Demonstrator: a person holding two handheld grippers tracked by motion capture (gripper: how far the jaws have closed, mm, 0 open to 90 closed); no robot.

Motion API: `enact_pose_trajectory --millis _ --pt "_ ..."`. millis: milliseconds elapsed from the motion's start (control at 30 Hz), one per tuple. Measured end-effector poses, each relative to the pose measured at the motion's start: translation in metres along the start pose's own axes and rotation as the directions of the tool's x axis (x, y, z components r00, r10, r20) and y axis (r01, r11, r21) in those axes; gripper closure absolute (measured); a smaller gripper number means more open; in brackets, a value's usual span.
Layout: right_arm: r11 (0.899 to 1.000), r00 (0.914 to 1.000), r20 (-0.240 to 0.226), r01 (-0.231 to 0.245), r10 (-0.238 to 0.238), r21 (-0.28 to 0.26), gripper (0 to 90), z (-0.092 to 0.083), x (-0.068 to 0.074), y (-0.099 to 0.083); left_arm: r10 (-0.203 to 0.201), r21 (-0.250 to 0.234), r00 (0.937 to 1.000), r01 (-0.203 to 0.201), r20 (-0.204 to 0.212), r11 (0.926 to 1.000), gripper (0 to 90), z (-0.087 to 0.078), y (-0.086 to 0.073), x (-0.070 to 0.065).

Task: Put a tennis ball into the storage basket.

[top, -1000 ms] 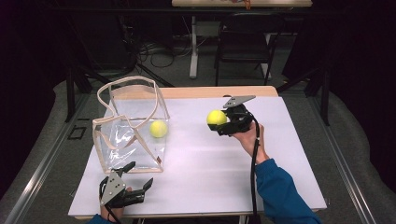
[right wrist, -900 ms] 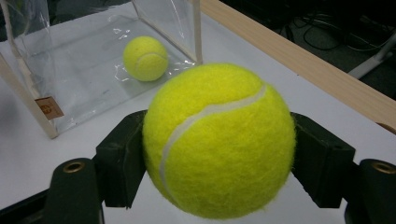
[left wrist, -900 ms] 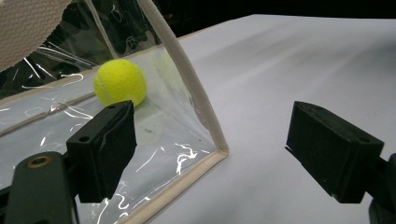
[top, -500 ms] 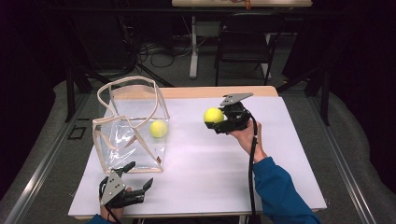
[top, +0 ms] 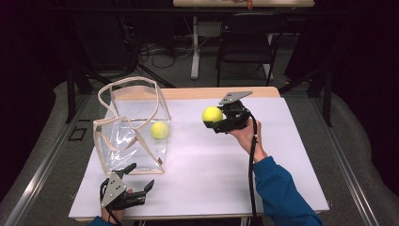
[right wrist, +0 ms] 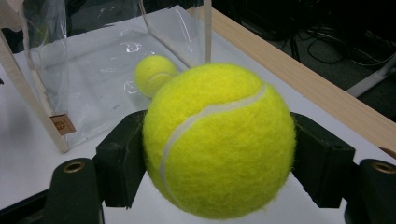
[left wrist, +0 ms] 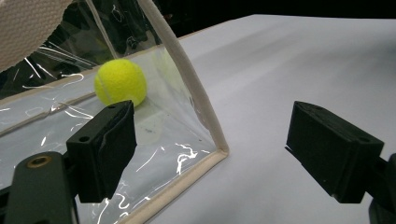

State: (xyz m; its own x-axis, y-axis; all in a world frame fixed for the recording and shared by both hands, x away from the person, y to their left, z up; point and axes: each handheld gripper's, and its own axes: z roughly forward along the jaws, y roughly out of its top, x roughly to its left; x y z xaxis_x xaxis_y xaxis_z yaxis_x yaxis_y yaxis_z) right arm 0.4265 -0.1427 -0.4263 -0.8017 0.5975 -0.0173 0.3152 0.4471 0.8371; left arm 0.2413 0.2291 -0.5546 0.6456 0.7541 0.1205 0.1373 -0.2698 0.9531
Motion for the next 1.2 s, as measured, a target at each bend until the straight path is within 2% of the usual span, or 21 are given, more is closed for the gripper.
enact_pose_trajectory --millis 633,667,1200 --pt "1.000 0.9999 -0.013 0.004 -0.004 -0.004 26.3 0.004 0.001 0.006 -0.003 0.000 1.0000 0.003 -0.001 1.0000 15.7 0.000 0.000 0.000" --pt "1.000 0.9998 -0.016 0.009 -0.009 -0.016 26.3 0.002 0.001 0.014 -0.002 0.001 1.0000 0.002 -0.001 1.0000 15.7 0.000 0.000 0.000" --pt "0.999 0.9993 -0.031 0.021 -0.023 -0.034 26.3 0.004 0.003 0.028 0.001 0.000 1.0000 -0.001 -0.001 1.0000 15.7 -0.001 0.000 0.000"
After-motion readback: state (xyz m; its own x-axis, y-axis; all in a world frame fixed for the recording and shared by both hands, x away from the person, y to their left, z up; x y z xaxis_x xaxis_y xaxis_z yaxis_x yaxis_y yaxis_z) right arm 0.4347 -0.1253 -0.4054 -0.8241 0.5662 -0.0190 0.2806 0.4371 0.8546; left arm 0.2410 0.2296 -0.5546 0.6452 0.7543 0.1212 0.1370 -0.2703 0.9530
